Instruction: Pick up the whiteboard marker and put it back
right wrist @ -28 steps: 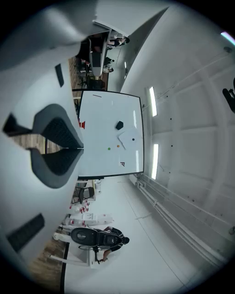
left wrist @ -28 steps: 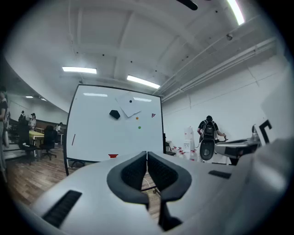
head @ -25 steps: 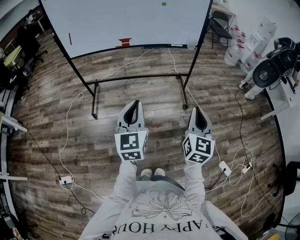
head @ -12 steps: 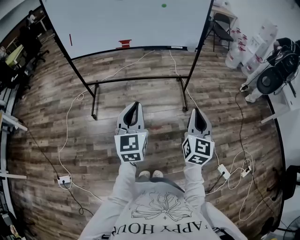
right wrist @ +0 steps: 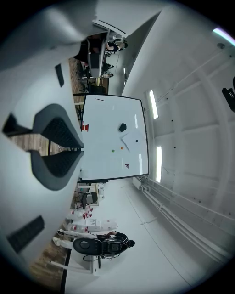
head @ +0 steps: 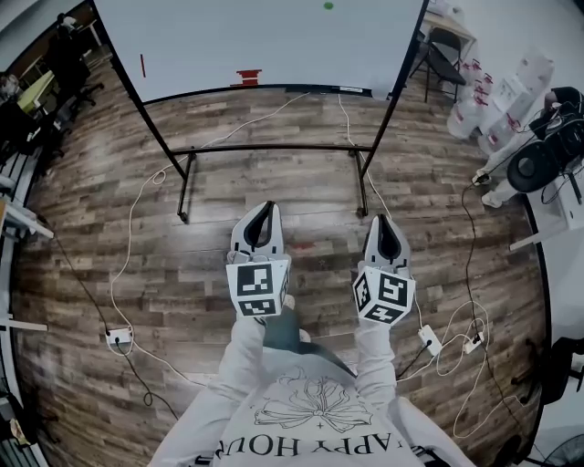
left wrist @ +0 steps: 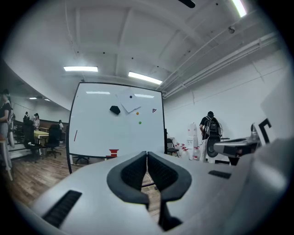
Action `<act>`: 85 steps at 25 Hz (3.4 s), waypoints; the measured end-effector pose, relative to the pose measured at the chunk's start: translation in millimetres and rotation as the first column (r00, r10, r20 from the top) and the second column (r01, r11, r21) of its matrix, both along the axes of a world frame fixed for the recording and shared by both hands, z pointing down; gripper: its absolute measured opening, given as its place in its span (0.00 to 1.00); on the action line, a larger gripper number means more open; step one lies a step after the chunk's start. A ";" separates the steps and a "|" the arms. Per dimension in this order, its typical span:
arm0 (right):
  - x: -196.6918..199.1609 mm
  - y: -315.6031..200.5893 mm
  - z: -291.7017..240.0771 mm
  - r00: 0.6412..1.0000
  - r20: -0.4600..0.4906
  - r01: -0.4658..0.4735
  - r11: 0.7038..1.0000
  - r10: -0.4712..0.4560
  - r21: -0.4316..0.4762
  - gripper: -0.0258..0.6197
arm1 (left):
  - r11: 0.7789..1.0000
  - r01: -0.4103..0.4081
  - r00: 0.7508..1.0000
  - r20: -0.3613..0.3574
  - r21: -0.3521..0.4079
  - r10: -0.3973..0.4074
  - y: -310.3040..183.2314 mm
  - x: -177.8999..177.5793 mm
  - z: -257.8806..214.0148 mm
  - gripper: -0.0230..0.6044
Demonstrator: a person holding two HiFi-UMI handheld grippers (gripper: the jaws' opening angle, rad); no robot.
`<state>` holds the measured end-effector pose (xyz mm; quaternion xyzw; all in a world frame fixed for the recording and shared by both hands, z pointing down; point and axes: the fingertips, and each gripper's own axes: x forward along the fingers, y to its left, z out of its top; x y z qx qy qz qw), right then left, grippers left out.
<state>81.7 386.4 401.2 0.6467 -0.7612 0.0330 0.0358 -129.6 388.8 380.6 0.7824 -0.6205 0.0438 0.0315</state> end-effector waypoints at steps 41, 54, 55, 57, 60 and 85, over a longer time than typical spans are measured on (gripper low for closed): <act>4.0 -429.8 29.2 0.998 -0.061 -0.010 0.997 0.005 -0.082 0.05 | 0.997 -0.054 0.999 -0.007 -0.049 0.054 -433.0 11.0 24.9 0.05; 35.0 -604.4 46.5 0.976 -0.123 0.164 0.977 -0.181 -0.137 0.11 | 0.993 0.074 0.997 0.020 -0.095 -0.072 -567.5 52.6 43.5 0.05; 35.2 -616.6 48.3 0.970 -0.133 0.183 0.972 -0.203 -0.145 0.14 | 0.991 0.087 0.996 0.022 -0.101 -0.086 -576.5 54.9 44.4 0.05; 34.0 -639.6 54.4 0.954 -0.162 0.227 0.960 -0.253 -0.165 0.17 | 0.987 0.114 0.993 0.027 -0.111 -0.111 -593.9 59.1 46.4 0.05; 29.3 -670.2 69.0 0.918 -0.218 0.287 0.934 -0.332 -0.213 0.19 | 0.981 0.151 0.988 0.035 -0.122 -0.148 -617.2 64.4 50.0 0.05; -23.0 -747.6 216.3 0.273 -0.657 0.348 0.709 -0.703 -0.613 0.22 | 0.930 0.270 0.963 0.054 -0.251 -0.265 -664.9 38.0 107.9 0.05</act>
